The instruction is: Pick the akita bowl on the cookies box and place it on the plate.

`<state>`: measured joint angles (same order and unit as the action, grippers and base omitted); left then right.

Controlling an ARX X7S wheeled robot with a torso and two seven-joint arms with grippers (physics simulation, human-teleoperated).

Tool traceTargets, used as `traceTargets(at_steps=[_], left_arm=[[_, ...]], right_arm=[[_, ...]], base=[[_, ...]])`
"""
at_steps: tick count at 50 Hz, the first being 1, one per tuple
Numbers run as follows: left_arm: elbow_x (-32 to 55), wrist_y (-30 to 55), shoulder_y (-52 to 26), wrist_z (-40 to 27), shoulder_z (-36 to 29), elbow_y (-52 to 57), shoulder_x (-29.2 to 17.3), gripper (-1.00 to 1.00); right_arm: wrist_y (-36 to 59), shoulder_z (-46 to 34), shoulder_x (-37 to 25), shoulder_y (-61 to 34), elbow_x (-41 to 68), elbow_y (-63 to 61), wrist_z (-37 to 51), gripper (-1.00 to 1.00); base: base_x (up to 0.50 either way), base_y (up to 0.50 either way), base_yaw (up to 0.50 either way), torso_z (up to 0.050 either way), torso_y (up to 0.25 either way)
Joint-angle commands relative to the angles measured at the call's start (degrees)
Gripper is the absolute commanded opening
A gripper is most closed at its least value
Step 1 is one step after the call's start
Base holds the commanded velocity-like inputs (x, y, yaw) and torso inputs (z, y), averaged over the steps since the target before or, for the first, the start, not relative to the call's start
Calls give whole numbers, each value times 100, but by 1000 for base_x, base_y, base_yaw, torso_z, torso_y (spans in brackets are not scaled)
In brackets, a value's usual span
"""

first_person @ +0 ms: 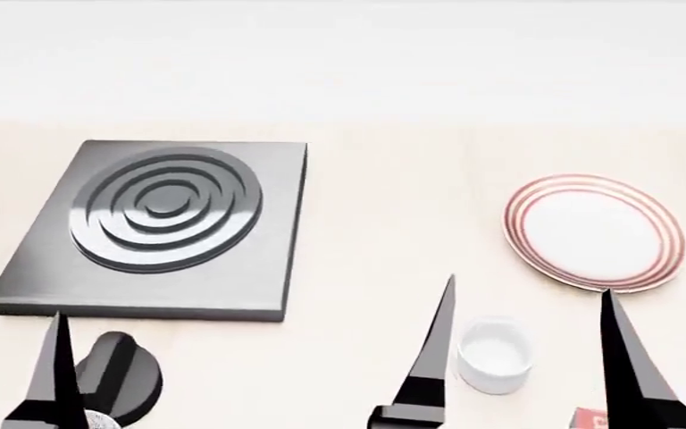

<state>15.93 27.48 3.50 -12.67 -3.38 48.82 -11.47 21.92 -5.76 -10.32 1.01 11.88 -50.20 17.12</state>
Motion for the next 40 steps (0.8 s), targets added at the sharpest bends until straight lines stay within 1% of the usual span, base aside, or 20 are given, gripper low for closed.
traceTargets(at_steps=[1,19,26,31,36,40], left_arm=[[-64,-109,15,62,92,-47,89,100],[-11,-138,7,-17,33,-86,23,100],[13,-165,16,-42,13,-102,2,100],[38,-157,15,-68,12,-84,-19,100],[48,-188,9,-80,0,-113,-36,100],[56,-219,12,-87,-8,-138,-50,100]], right_arm=[[-220,193,97,51,88,12,-120,100],[-282,200,8,52,192,34,-25,100],[-161,170,-37,27,173,10,59,100],[102,135,-53,-46,142,-2,188,100],[-71,85,-104,-9,123,23,134,100],[-70,75,-128,-13,140,-2,146,100]], base=[[0,-500,0,0,0],[0,-500,0,0,0],[0,-500,0,0,0],[0,-64,0,0,0],[39,0,0,0,0],[457,0,0,0,0]])
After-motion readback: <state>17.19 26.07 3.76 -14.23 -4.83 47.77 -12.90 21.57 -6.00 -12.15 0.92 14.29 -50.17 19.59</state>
